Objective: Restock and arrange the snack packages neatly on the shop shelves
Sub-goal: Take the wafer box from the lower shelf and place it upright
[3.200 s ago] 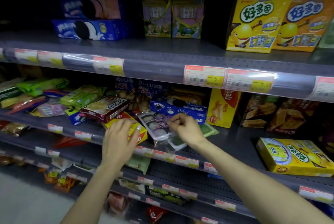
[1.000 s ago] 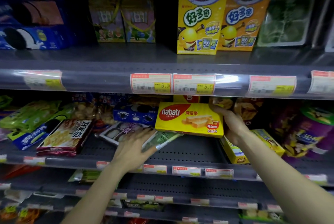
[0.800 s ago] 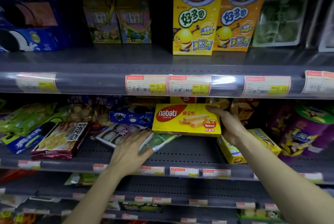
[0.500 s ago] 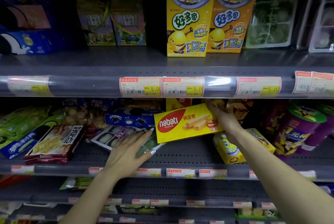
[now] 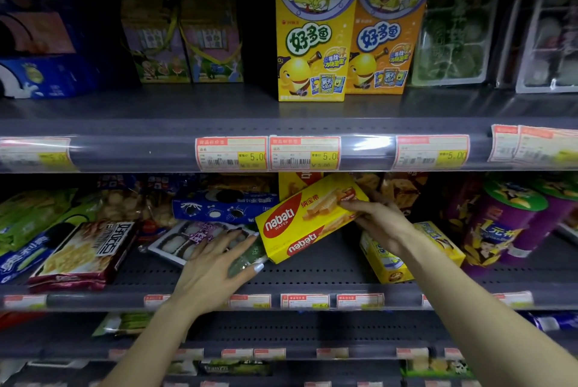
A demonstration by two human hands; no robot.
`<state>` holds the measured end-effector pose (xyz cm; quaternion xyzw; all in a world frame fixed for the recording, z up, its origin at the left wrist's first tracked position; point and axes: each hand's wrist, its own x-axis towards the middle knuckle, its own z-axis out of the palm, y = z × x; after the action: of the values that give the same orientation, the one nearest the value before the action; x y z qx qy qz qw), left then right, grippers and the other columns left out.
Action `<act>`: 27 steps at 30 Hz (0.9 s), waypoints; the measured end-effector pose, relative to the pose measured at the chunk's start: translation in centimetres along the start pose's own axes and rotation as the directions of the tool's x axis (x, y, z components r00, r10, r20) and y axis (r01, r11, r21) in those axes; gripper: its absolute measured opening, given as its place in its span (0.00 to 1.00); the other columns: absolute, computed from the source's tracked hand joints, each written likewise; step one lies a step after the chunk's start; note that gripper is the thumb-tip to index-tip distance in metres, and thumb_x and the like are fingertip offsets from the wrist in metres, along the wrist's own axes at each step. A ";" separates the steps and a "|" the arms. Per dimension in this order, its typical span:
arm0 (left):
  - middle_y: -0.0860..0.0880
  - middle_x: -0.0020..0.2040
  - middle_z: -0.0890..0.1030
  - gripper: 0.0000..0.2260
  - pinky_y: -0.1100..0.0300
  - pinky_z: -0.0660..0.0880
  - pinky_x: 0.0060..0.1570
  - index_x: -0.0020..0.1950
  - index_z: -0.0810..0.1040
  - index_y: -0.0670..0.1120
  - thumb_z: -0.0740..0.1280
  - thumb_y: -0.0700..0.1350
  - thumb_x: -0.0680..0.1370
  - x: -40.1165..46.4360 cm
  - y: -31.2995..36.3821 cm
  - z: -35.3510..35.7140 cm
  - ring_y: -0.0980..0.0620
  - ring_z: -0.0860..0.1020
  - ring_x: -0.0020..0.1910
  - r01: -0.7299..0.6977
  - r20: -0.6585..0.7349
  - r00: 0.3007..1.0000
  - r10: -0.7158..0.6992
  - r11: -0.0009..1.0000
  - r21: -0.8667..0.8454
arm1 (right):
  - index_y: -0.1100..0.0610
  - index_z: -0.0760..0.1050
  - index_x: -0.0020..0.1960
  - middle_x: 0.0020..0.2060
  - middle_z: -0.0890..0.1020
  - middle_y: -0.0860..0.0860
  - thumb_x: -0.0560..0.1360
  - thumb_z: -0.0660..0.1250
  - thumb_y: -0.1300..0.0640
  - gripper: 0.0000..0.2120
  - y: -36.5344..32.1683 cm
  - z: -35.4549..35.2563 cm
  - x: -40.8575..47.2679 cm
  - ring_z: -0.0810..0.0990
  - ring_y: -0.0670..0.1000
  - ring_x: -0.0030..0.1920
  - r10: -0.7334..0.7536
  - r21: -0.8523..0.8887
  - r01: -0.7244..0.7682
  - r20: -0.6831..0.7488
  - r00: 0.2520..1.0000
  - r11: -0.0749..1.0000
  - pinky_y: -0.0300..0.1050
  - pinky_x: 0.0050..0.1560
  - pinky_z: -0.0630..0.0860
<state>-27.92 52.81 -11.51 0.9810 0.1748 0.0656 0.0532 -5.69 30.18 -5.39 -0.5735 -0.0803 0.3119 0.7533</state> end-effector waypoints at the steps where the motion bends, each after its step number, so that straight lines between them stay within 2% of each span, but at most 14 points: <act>1: 0.55 0.76 0.61 0.41 0.50 0.59 0.71 0.75 0.55 0.65 0.32 0.78 0.66 0.0 0.0 0.0 0.52 0.61 0.75 -0.001 -0.001 1.000 0.001 1.000 -0.001 | 0.65 0.70 0.66 0.53 0.83 0.59 0.68 0.72 0.70 0.27 0.2 0.1 0.1 0.83 0.55 0.52 -0.005 0.028 0.006 -0.032 0.999 1.000 0.44 0.46 0.82; 5: 0.54 0.76 0.63 0.42 0.49 0.60 0.70 0.75 0.58 0.64 0.32 0.77 0.67 -0.1 0.2 -0.1 0.51 0.62 0.74 -0.007 -0.013 1.000 0.007 1.000 0.001 | 0.68 0.69 0.65 0.54 0.82 0.62 0.68 0.73 0.67 0.28 1.2 0.7 0.0 0.82 0.57 0.53 0.010 0.136 0.002 -0.086 0.996 0.991 0.50 0.48 0.82; 7: 0.54 0.76 0.63 0.42 0.49 0.60 0.70 0.75 0.58 0.64 0.32 0.77 0.67 -0.1 0.2 -0.1 0.51 0.62 0.74 -0.006 -0.014 1.000 0.006 1.000 0.000 | 0.68 0.70 0.62 0.54 0.82 0.62 0.67 0.73 0.69 0.26 1.7 1.4 -0.1 0.83 0.58 0.53 -0.002 0.204 0.017 -0.076 0.997 0.979 0.47 0.47 0.82; 10: 0.55 0.76 0.62 0.41 0.49 0.60 0.71 0.75 0.58 0.64 0.33 0.77 0.67 -0.1 0.1 0.0 0.51 0.62 0.74 -0.002 -0.013 1.000 0.002 1.000 0.003 | 0.65 0.75 0.56 0.49 0.83 0.60 0.67 0.72 0.71 0.18 2.0 2.6 -0.4 0.83 0.56 0.48 -0.024 0.197 0.034 -0.050 0.998 0.980 0.43 0.42 0.82; 14: 0.56 0.77 0.60 0.42 0.51 0.58 0.72 0.75 0.55 0.66 0.30 0.78 0.65 -0.1 0.1 -0.1 0.52 0.59 0.75 0.004 0.006 1.000 -0.004 1.000 -0.006 | 0.67 0.69 0.65 0.55 0.82 0.62 0.66 0.73 0.71 0.29 2.2 2.2 -0.2 0.82 0.60 0.54 -0.018 0.225 0.040 -0.101 0.995 0.974 0.50 0.44 0.83; 16: 0.56 0.77 0.59 0.42 0.51 0.57 0.72 0.75 0.54 0.66 0.30 0.78 0.64 -0.1 0.1 -0.2 0.52 0.58 0.75 0.005 0.012 1.000 -0.005 1.000 -0.017 | 0.69 0.68 0.65 0.55 0.82 0.62 0.67 0.71 0.72 0.28 2.0 1.8 -0.1 0.82 0.61 0.53 -0.046 0.216 0.073 -0.125 0.991 0.974 0.51 0.46 0.83; 20: 0.56 0.77 0.59 0.43 0.50 0.56 0.72 0.74 0.54 0.67 0.29 0.78 0.63 -0.2 0.2 -0.2 0.53 0.58 0.75 0.014 0.017 1.000 -0.014 1.000 -0.025 | 0.67 0.67 0.65 0.54 0.82 0.62 0.67 0.71 0.72 0.28 1.5 1.2 -0.3 0.83 0.59 0.51 -0.101 0.181 0.125 -0.136 0.986 0.975 0.49 0.42 0.82; 24: 0.57 0.77 0.58 0.44 0.51 0.56 0.73 0.74 0.54 0.67 0.28 0.78 0.62 -0.2 0.4 -0.4 0.53 0.58 0.75 0.014 0.021 1.000 -0.014 1.000 -0.027 | 0.58 0.69 0.57 0.55 0.81 0.63 0.68 0.70 0.73 0.22 1.4 0.9 -0.4 0.81 0.62 0.54 -0.161 0.134 0.178 -0.129 0.978 0.975 0.55 0.51 0.80; 27: 0.57 0.77 0.58 0.44 0.52 0.55 0.73 0.74 0.53 0.68 0.28 0.78 0.62 -0.3 0.4 -0.5 0.54 0.57 0.76 0.015 0.022 1.000 -0.014 1.000 -0.024 | 0.58 0.66 0.64 0.54 0.81 0.62 0.67 0.71 0.73 0.30 1.0 0.9 -0.6 0.82 0.61 0.51 -0.215 0.081 0.228 -0.137 0.967 0.970 0.52 0.47 0.81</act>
<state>-28.12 52.37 -11.00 0.9796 0.1806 0.0567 0.0673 -6.98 30.75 -5.83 -0.5425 -0.0808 0.1922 0.8138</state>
